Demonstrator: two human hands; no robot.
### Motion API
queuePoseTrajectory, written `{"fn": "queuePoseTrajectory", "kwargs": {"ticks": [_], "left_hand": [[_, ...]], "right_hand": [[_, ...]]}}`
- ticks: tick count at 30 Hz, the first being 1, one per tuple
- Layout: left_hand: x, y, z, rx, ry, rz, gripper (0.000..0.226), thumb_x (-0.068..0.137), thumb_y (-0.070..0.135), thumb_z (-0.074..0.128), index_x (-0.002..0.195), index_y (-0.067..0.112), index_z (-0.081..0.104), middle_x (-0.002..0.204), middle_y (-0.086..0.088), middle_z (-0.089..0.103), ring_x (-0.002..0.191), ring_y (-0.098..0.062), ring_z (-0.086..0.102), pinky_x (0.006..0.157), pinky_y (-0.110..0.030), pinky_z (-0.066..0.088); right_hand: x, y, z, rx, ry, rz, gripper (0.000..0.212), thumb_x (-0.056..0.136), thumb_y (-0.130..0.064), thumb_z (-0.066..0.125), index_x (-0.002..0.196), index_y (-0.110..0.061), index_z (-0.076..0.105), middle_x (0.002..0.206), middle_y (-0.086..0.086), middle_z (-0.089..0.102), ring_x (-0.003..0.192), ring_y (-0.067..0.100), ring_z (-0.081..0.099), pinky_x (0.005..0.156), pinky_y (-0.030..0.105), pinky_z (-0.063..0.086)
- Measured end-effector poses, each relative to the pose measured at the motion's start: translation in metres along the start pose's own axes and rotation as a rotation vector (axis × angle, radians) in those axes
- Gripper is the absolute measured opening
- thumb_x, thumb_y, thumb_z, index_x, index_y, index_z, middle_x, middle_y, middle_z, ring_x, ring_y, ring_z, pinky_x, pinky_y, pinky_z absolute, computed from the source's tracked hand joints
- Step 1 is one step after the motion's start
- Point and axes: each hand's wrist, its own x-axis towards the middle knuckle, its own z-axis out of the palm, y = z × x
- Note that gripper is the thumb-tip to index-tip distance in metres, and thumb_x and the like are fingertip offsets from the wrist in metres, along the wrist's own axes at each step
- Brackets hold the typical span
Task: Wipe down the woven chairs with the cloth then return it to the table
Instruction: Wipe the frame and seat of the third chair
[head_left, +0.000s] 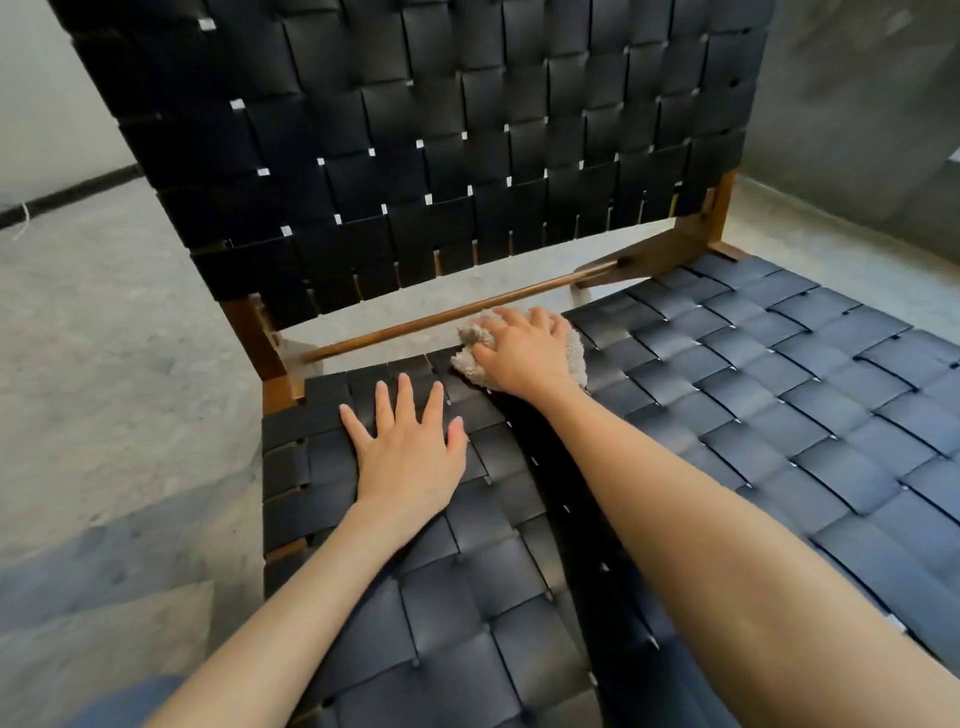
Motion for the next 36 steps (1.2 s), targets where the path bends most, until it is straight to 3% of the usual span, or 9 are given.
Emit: {"fn": "queuePoseTrajectory", "kwargs": {"ticks": [8, 19, 26, 30, 36], "left_hand": [[0.002, 0.0, 0.002, 0.011, 0.016, 0.003, 0.058, 0.098, 0.049, 0.015, 0.151, 0.029, 0.01, 0.159, -0.011, 0.002, 0.146, -0.033, -0.005, 0.109, -0.064, -0.007], [-0.021, 0.015, -0.016, -0.088, -0.086, 0.041, 0.052, 0.102, 0.037, 0.02, 0.152, 0.023, 0.016, 0.159, -0.009, 0.005, 0.145, -0.036, -0.003, 0.113, -0.059, -0.005], [-0.045, 0.056, -0.017, -0.112, -0.166, 0.09, 0.058, 0.099, 0.05, 0.016, 0.152, 0.027, 0.011, 0.159, -0.016, -0.002, 0.143, -0.042, -0.009, 0.11, -0.061, -0.009], [-0.043, 0.069, -0.013, -0.116, -0.161, 0.116, 0.056, 0.1, 0.048, 0.014, 0.152, 0.029, 0.01, 0.158, -0.017, -0.002, 0.143, -0.043, -0.01, 0.108, -0.063, -0.011], [-0.02, 0.082, -0.006, -0.142, -0.14, 0.145, 0.056, 0.1, 0.047, 0.017, 0.152, 0.029, 0.009, 0.157, -0.021, -0.003, 0.144, -0.038, -0.009, 0.112, -0.056, -0.008]], "right_hand": [[-0.023, 0.012, -0.014, 0.028, -0.095, -0.017, 0.049, 0.093, -0.048, 0.036, 0.142, -0.044, 0.037, 0.154, -0.007, 0.031, 0.137, 0.031, 0.023, 0.109, 0.052, 0.017], [-0.203, 0.015, -0.067, 0.018, -0.102, 0.075, 0.045, 0.09, -0.047, 0.042, 0.135, -0.047, 0.045, 0.147, -0.017, 0.038, 0.121, 0.023, 0.031, 0.097, 0.044, 0.025], [-0.287, 0.042, -0.097, -0.029, 0.007, 0.233, 0.042, 0.088, -0.048, 0.045, 0.129, -0.051, 0.049, 0.143, -0.023, 0.039, 0.12, 0.018, 0.034, 0.096, 0.035, 0.021], [-0.284, 0.064, -0.101, -0.045, 0.072, 0.399, 0.043, 0.086, -0.048, 0.047, 0.129, -0.051, 0.049, 0.146, -0.019, 0.036, 0.124, 0.021, 0.031, 0.1, 0.036, 0.02], [-0.234, 0.075, -0.083, -0.022, 0.053, 0.248, 0.044, 0.087, -0.048, 0.045, 0.131, -0.051, 0.047, 0.147, -0.015, 0.037, 0.127, 0.026, 0.028, 0.104, 0.041, 0.014]]}}
